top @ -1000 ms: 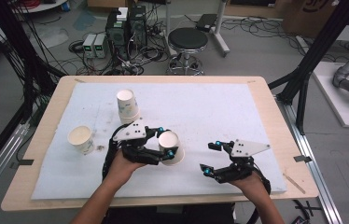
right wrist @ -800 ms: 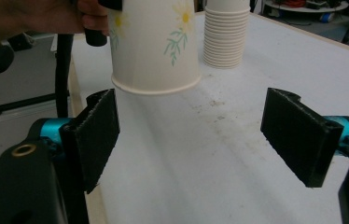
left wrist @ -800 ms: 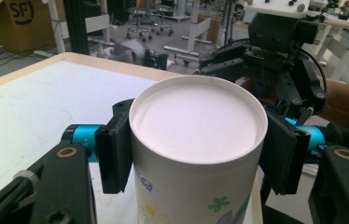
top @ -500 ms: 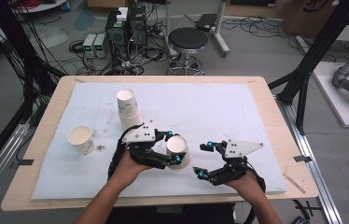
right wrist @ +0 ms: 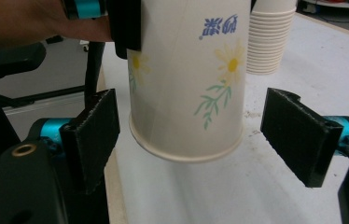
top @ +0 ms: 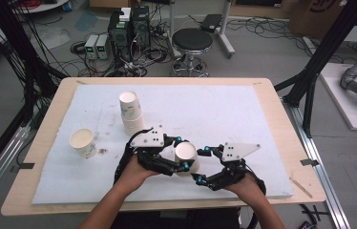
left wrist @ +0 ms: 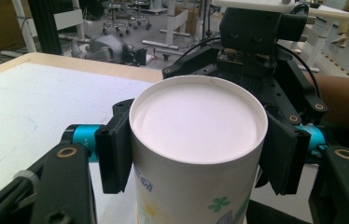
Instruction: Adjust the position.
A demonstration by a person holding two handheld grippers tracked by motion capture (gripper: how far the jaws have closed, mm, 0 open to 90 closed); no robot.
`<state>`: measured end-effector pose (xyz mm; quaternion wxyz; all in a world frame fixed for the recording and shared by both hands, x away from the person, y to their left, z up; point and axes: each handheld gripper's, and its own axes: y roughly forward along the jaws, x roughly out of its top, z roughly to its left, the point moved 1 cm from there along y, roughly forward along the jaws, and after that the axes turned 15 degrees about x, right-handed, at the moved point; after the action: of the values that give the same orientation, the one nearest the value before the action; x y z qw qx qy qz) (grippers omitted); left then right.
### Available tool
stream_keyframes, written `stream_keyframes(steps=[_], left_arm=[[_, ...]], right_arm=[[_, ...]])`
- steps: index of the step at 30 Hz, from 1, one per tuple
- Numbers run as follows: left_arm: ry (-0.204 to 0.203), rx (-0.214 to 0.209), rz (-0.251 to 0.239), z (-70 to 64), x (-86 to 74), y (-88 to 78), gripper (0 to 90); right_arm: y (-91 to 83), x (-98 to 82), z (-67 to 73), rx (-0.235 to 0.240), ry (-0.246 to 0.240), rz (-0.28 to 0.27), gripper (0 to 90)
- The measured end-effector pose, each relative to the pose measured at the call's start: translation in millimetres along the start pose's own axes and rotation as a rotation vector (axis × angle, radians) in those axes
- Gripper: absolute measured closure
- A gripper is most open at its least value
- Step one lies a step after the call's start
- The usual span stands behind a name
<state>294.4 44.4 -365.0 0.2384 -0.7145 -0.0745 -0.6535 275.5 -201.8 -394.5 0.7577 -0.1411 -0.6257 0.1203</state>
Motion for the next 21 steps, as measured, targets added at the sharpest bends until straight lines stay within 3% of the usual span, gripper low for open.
stream_keyframes(steps=[18,19,21], left_arm=[[0.002,-0.045,-0.006,-6.3,0.4,4.0,35.8],[0.002,-0.043,-0.007,-6.2,0.5,4.0,35.9],[0.0,-0.041,-0.007,-6.1,0.4,4.2,35.9]], right_arm=[[11.0,2.6,-2.7,0.049,0.011,0.004,20.9],[10.3,2.4,-3.8,0.061,0.01,0.0,26.0],[10.3,2.3,-3.9,0.074,0.016,-0.005,26.6]])
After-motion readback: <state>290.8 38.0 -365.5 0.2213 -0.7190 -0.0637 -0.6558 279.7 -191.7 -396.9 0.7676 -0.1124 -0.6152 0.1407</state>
